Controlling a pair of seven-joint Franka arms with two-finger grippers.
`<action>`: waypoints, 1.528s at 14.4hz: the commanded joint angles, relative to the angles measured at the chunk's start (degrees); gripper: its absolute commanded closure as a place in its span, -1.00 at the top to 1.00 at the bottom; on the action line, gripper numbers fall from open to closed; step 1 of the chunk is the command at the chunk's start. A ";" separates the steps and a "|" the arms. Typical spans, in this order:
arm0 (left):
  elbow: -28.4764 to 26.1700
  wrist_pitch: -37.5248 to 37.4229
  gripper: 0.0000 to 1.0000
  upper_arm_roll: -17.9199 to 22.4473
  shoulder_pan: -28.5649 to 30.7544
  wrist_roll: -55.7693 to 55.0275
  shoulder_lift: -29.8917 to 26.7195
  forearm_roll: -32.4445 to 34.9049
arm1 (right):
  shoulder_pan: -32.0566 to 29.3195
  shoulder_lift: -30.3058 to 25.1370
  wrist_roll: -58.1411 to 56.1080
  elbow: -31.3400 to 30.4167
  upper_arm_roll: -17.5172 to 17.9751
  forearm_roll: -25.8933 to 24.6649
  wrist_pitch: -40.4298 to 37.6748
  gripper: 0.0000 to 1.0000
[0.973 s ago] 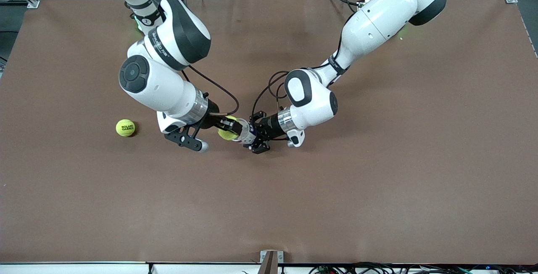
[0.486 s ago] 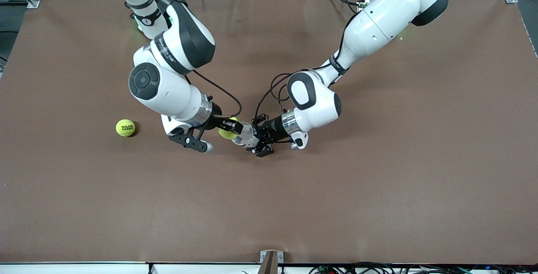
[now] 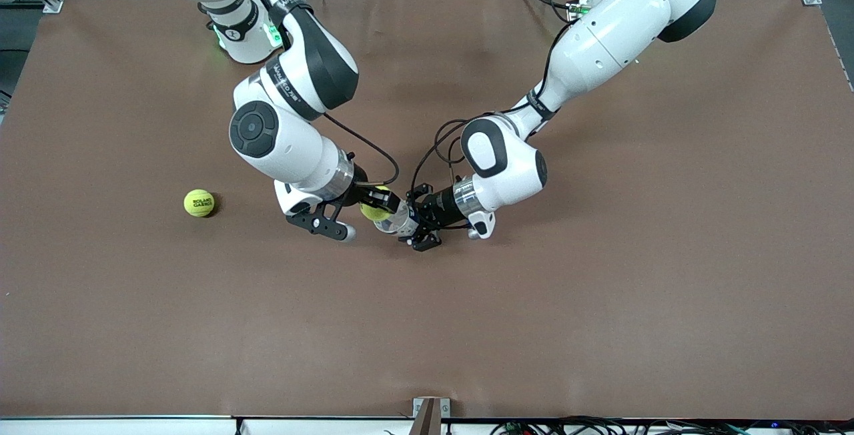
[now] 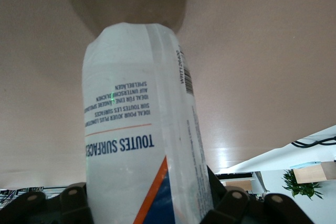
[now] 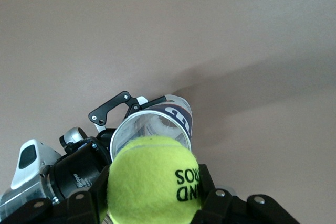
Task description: Insert tennis ball vertically with right arm
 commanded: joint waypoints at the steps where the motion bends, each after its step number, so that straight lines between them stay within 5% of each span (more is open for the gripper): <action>1: -1.84 0.30 0.41 -2.23 2.47 3.48 -0.70 -2.09 | 0.49 0.79 0.44 0.90 -0.03 -0.69 0.79 -0.15; 11: -3.25 0.39 0.41 -3.99 3.89 5.07 -1.58 -2.97 | 2.42 2.28 0.44 0.73 -0.12 -0.95 5.18 -0.12; 13: -3.34 0.39 0.41 -3.99 3.89 5.07 -1.67 -2.97 | 2.34 2.37 0.44 0.64 -0.12 -1.04 5.01 0.13; 15: -3.51 0.39 0.41 -3.99 3.98 5.07 -1.75 -2.97 | 2.34 2.28 0.27 0.64 -0.12 -1.13 4.48 1.00; 18: -4.04 0.39 0.41 -3.99 4.33 5.33 -2.11 -2.97 | 1.81 1.93 0.00 0.73 -0.20 -1.13 3.87 1.00; 22: -4.04 0.39 0.41 -3.99 4.41 5.33 -2.28 -2.97 | -0.82 -1.39 -1.57 1.08 -1.00 -6.55 -8.67 1.00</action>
